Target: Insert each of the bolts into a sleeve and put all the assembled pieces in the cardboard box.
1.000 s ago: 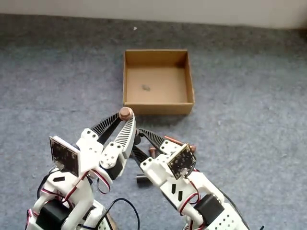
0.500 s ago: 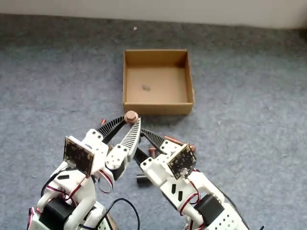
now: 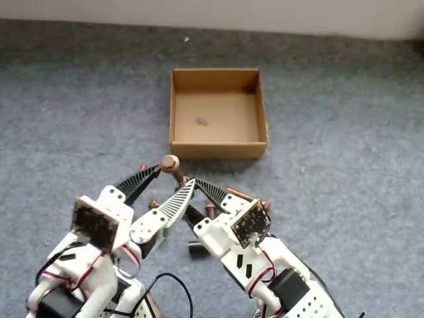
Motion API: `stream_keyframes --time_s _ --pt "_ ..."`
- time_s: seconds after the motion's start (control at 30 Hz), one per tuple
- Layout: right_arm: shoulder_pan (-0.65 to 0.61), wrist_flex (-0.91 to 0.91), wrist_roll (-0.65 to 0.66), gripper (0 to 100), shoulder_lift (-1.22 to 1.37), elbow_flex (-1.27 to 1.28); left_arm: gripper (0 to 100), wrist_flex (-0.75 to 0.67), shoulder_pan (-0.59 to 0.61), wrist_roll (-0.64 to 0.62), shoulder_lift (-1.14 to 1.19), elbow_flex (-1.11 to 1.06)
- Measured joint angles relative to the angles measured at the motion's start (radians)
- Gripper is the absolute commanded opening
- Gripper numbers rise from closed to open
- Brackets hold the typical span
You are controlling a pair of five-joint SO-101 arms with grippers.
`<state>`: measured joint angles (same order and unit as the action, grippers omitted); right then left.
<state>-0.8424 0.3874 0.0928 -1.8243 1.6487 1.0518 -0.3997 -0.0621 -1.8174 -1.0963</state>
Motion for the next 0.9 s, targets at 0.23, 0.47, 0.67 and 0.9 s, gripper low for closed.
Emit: stream_keyframes --time_s 0.23,0.47,0.67,0.9 --pt "0.035 0.002 0.002 0.5 0.002 0.0 22 0.106 0.009 0.058 0.0 0.074" --pt "0.041 0.005 0.002 0.5 0.0 -0.006 19 0.152 0.094 0.068 0.0 0.074" --pt "0.13 0.158 -0.086 0.5 0.002 -0.021 4 0.221 0.292 0.071 0.0 0.072" --pt "0.281 0.407 -0.138 0.5 0.029 -0.204 1 0.293 0.422 0.242 0.0 -0.069"
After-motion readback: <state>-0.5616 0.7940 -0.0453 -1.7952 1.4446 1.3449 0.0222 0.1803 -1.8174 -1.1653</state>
